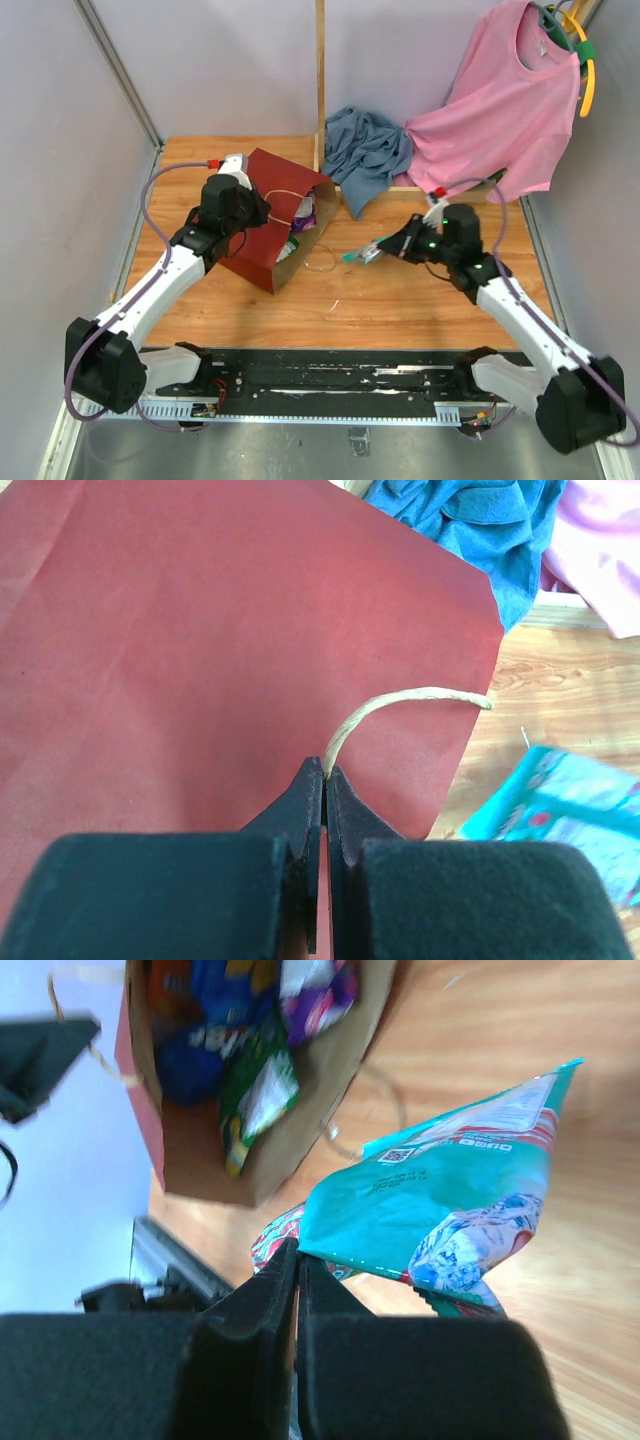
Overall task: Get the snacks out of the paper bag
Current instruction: Take out the snack from the paper bag, then place the snack at the center of the board.
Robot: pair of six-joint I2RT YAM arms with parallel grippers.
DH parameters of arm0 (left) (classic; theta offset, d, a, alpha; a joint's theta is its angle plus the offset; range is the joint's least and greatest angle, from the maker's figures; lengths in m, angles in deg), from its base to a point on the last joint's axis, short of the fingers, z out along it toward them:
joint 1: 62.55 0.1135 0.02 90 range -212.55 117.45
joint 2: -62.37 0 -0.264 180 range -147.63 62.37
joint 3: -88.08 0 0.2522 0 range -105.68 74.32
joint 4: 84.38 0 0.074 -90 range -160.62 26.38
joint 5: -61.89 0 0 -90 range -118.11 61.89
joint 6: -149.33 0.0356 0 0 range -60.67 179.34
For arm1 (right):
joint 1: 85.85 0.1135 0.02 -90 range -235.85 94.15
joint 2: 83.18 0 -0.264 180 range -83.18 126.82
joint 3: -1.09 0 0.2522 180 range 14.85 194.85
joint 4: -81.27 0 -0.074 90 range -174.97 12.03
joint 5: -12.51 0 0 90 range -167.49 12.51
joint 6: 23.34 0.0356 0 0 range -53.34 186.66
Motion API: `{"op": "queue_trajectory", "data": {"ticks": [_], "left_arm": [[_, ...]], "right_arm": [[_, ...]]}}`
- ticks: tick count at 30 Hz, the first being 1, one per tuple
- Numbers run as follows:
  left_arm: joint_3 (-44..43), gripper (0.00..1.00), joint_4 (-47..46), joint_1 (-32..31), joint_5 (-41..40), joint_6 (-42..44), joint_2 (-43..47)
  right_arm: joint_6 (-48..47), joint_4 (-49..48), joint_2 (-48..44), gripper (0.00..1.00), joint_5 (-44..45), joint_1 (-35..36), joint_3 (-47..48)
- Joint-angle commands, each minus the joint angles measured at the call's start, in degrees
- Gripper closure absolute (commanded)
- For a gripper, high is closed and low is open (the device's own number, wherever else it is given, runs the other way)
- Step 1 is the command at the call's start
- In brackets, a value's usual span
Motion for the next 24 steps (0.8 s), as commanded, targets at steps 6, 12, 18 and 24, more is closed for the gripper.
{"op": "queue_trajectory", "data": {"ticks": [6,12,18,24], "left_arm": [[-4.5,0.99,0.8,0.4,3.6,-2.4,-3.8],[-4.3,0.99,1.8,0.4,4.4,-1.9,-4.5],[-1.3,1.0,-1.3,0.4,6.1,-3.1,-3.1],[-2.1,0.99,-0.1,0.4,6.8,-4.3,-4.8]], "right_arm": [[-12.3,23.5,-3.1,0.99,-1.8,-22.2,8.9],[-11.3,25.6,-2.6,0.99,4.8,-25.7,11.2],[-12.2,28.9,-0.8,0.99,17.2,-31.0,14.1],[-10.5,32.2,-2.7,0.99,35.8,-32.8,17.7]]}}
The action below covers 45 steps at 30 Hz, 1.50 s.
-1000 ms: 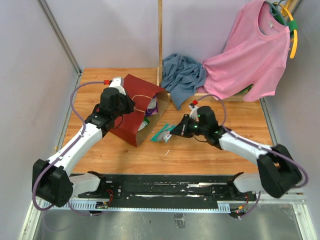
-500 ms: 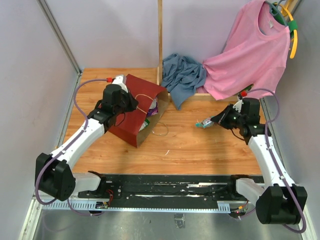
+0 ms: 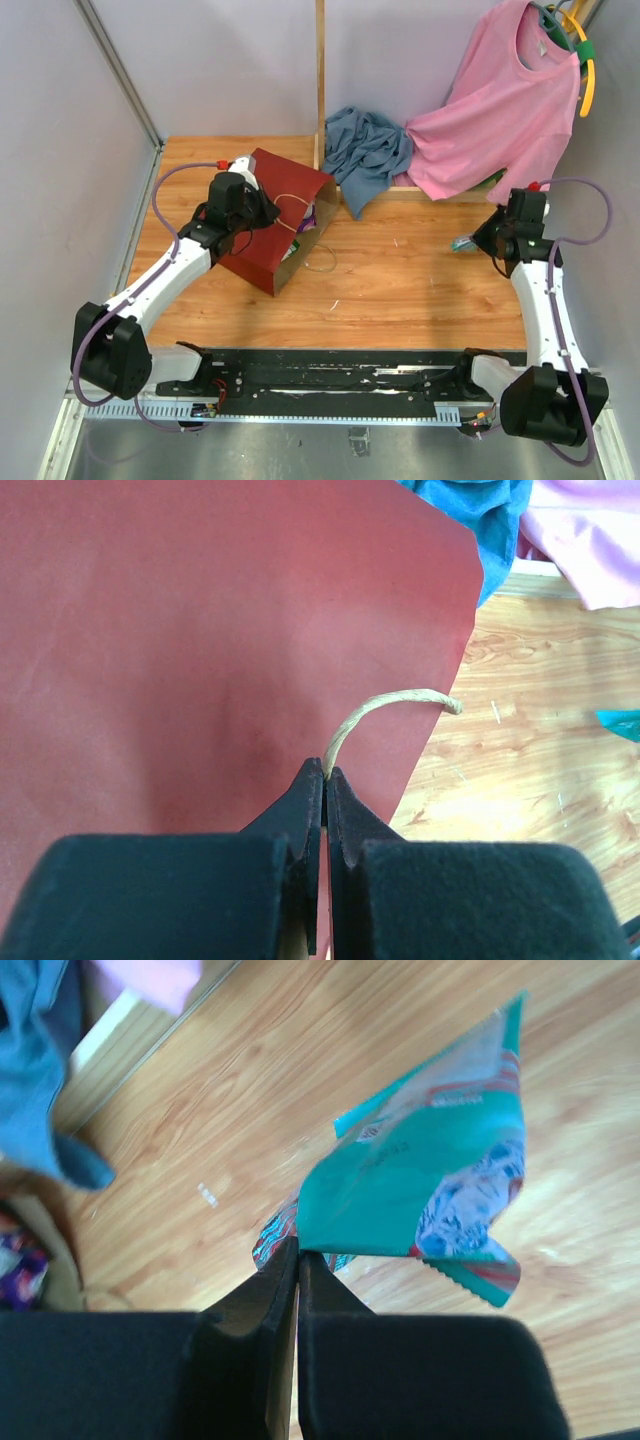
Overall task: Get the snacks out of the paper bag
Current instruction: Place the snack at the center of the board.
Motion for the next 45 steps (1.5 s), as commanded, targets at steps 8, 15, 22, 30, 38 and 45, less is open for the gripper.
{"op": "queue_trajectory", "data": {"ticks": [8,15,22,30,38,45], "left_arm": [[-2.0,0.99,0.9,0.3,3.3,-1.8,-0.4],[-0.9,1.0,0.8,0.4,0.1,-1.8,3.2],[-0.8,0.99,0.8,0.4,-2.7,-3.1,2.9],[-1.0,0.99,1.6,0.3,-4.1,-2.5,2.2],[-1.1,0.99,1.3,0.4,-3.8,-2.0,2.2],[-0.5,1.0,1.5,0.4,-3.7,-1.9,1.9]], "right_arm": [[7.3,5.3,3.9,0.99,25.6,-1.5,10.5],[14.8,5.6,15.1,0.99,23.0,-2.1,14.1],[17.2,2.5,14.8,0.99,22.3,-2.0,13.4],[15.6,2.9,13.4,0.99,22.1,-1.5,14.3],[-0.6,-5.5,9.0,0.99,17.4,-0.4,12.6],[-15.7,-3.5,13.6,0.99,18.0,4.3,17.1]]}}
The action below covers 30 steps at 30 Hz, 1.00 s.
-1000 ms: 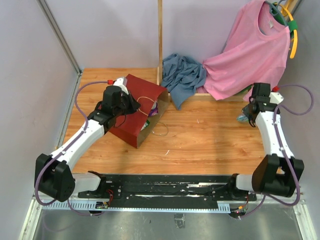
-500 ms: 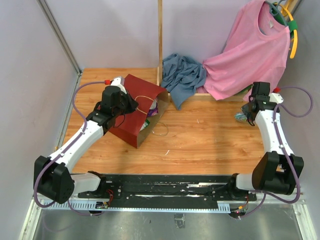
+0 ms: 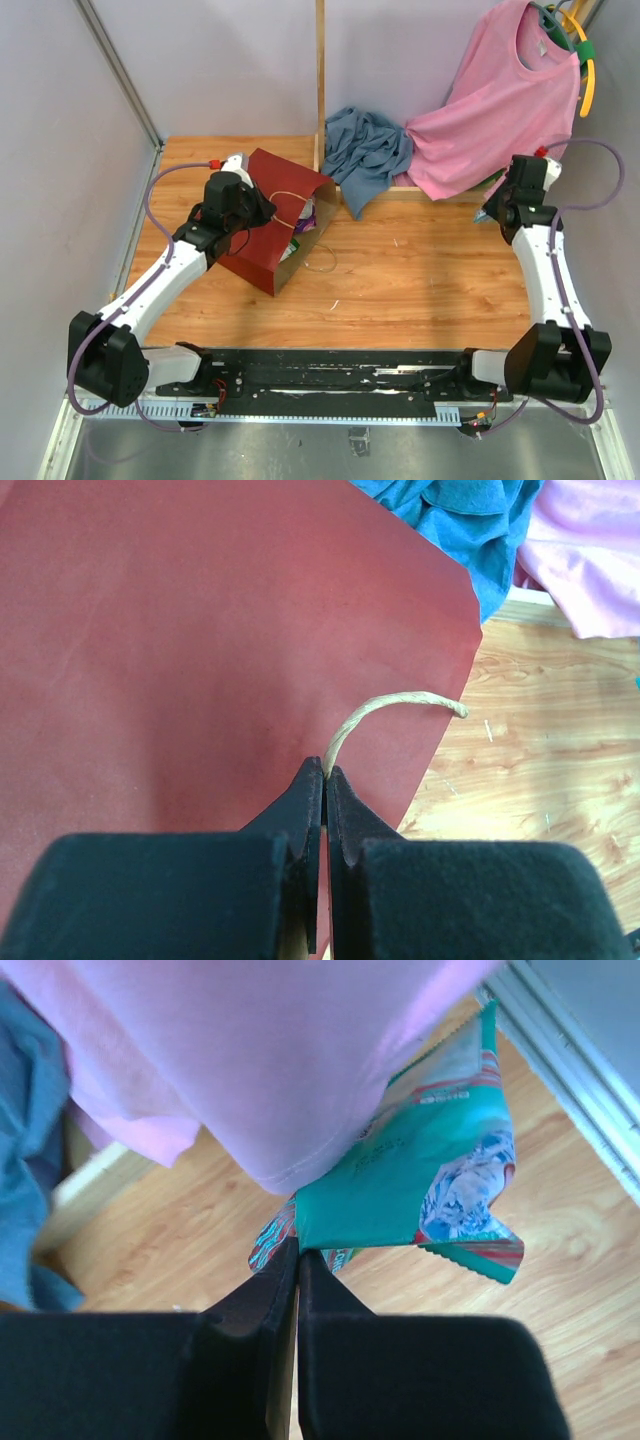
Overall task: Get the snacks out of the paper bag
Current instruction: Place the snack at the center of the board.
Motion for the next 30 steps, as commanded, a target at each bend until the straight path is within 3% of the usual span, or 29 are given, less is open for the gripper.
{"op": "queue_trajectory", "data": {"ticks": [1,14,18,21,26,30], "left_arm": [[0.1,0.99,-0.2,0.4,-0.7,0.7,-0.4],[0.0,0.99,-0.3,0.4,0.0,1.3,-1.3],[0.0,1.0,-0.4,0.3,0.4,1.6,-1.1],[0.1,1.0,-0.5,0.4,0.2,1.9,-0.9],[0.0,1.0,-0.4,0.4,-0.3,2.3,-1.0],[0.2,1.0,-0.2,0.4,-0.5,2.4,-0.9]], "right_arm": [[-17.6,1.5,3.9,0.99,6.2,5.6,5.8],[-40.5,10.6,13.7,0.99,26.2,22.0,14.2],[-45.2,17.7,21.2,0.99,31.8,28.7,19.2],[-46.9,21.2,24.5,0.99,27.0,32.2,22.6],[-49.0,17.2,22.5,0.99,12.4,36.6,23.3],[-50.8,13.9,20.0,0.99,12.4,36.2,23.0]]}}
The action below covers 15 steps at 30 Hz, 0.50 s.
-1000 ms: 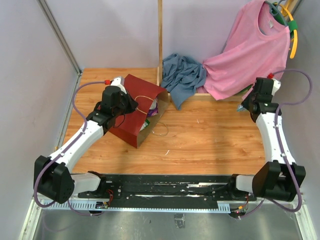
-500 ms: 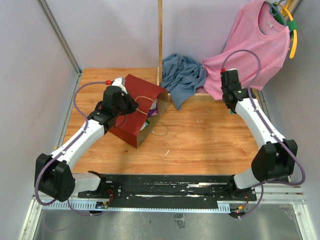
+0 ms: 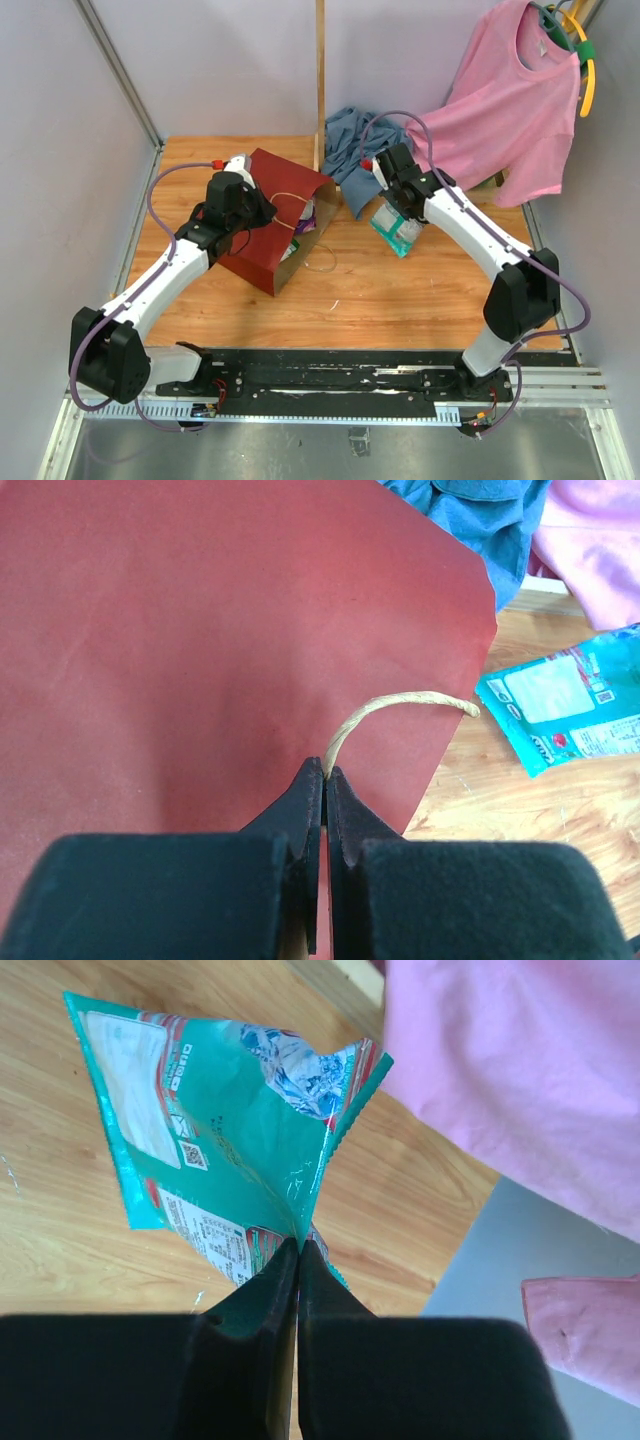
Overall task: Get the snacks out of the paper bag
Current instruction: Place the snack at the center of the board.
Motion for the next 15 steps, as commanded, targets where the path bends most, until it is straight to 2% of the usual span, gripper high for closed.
{"op": "queue_trajectory", "data": {"ticks": [1,3,9,12,15], "left_arm": [[0.2,0.99,-0.4,0.4,-0.5,1.0,0.2],[0.0,0.99,-0.5,0.4,-0.1,1.0,0.0],[-0.3,0.99,-0.4,0.4,1.3,0.8,-0.9],[-0.3,0.99,-0.4,0.4,1.4,0.8,-1.0],[-0.4,0.99,-0.4,0.3,1.4,0.9,-1.0]], "right_arm": [[-3.9,-3.2,-4.6,0.99,-1.3,-0.9,2.5],[-4.1,-2.4,-5.0,0.99,0.5,-2.8,2.5],[-0.4,1.2,-3.8,0.99,17.7,-9.4,2.0],[-0.4,-0.8,-3.0,0.99,18.1,-9.9,0.9],[-1.8,-3.2,1.0,0.99,18.3,-6.7,-0.3]]}}
